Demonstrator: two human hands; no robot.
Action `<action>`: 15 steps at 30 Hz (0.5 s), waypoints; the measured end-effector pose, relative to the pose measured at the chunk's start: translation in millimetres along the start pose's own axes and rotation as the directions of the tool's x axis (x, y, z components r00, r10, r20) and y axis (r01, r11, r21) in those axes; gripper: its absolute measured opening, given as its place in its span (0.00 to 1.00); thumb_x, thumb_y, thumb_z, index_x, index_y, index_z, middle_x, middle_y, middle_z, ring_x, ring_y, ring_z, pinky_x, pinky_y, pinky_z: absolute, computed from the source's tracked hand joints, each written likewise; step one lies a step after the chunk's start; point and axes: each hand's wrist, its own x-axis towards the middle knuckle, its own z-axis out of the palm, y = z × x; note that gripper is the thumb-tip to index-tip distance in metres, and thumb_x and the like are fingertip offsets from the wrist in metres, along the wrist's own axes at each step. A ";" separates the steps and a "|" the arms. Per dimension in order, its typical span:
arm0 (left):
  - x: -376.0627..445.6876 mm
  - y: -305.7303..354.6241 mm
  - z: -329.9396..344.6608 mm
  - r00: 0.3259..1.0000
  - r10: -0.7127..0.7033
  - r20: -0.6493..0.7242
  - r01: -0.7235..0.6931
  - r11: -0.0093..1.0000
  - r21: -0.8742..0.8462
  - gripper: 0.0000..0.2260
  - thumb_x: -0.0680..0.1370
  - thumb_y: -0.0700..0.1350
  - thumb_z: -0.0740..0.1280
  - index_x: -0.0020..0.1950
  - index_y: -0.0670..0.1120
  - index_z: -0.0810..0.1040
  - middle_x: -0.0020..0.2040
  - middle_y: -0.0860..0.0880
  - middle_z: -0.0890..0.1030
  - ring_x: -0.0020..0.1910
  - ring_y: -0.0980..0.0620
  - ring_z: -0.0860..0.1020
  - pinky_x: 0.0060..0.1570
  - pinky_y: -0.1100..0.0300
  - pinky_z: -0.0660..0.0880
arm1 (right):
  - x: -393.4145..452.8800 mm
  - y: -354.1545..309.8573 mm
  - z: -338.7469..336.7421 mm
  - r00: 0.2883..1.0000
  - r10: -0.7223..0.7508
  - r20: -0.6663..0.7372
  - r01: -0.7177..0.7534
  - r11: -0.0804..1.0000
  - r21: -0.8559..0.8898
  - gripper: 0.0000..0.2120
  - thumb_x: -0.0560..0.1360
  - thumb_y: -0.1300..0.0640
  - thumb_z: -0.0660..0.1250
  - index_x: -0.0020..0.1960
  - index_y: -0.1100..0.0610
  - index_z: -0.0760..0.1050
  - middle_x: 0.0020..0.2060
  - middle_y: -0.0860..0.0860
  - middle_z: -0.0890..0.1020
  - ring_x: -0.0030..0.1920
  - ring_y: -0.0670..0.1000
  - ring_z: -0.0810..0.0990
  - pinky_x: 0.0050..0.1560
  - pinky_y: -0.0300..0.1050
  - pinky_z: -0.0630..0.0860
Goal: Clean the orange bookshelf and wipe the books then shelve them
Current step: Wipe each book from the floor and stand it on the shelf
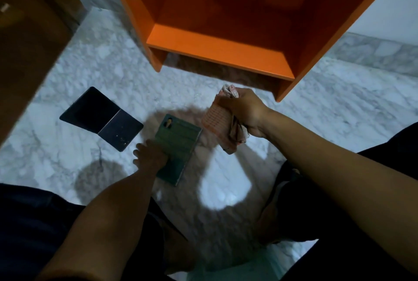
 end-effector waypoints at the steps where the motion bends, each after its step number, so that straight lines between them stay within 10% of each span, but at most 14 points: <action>1: -0.3 0.3 -0.8 1.000 0.008 0.000 -0.008 0.999 -0.053 0.25 0.76 0.50 0.70 0.70 0.45 0.65 0.64 0.40 0.67 0.62 0.37 0.70 0.60 0.41 0.71 | 0.6 0.0 0.1 1.000 0.006 -0.001 -0.006 1.000 -0.002 0.08 0.78 0.60 0.68 0.40 0.57 0.78 0.46 0.62 0.82 0.53 0.66 0.82 0.58 0.65 0.78; 5: -9.1 1.7 -16.8 0.984 0.175 0.021 -0.171 0.977 -0.129 0.12 0.82 0.45 0.61 0.64 0.44 0.69 0.61 0.38 0.74 0.53 0.39 0.75 0.48 0.48 0.73 | -2.5 -3.8 0.7 1.000 0.015 0.007 -0.016 0.999 0.050 0.08 0.78 0.60 0.68 0.40 0.57 0.76 0.44 0.60 0.81 0.50 0.62 0.83 0.58 0.62 0.79; 10: -26.0 17.4 -58.6 0.935 0.353 -0.018 -0.352 0.928 -0.124 0.14 0.82 0.40 0.59 0.67 0.45 0.72 0.61 0.39 0.77 0.60 0.36 0.76 0.56 0.46 0.74 | -5.7 -9.3 -2.6 0.998 0.066 0.024 -0.069 0.974 0.217 0.01 0.78 0.63 0.67 0.49 0.59 0.76 0.47 0.58 0.82 0.48 0.57 0.82 0.52 0.52 0.78; 15: -46.3 29.6 -111.2 0.931 0.347 -0.110 -0.360 0.837 -0.412 0.06 0.79 0.47 0.61 0.54 0.49 0.75 0.50 0.42 0.81 0.51 0.39 0.80 0.51 0.49 0.78 | -5.1 -14.7 -10.6 0.956 0.265 0.126 -0.285 0.736 0.614 0.27 0.78 0.66 0.66 0.74 0.62 0.63 0.65 0.61 0.78 0.57 0.59 0.82 0.51 0.57 0.81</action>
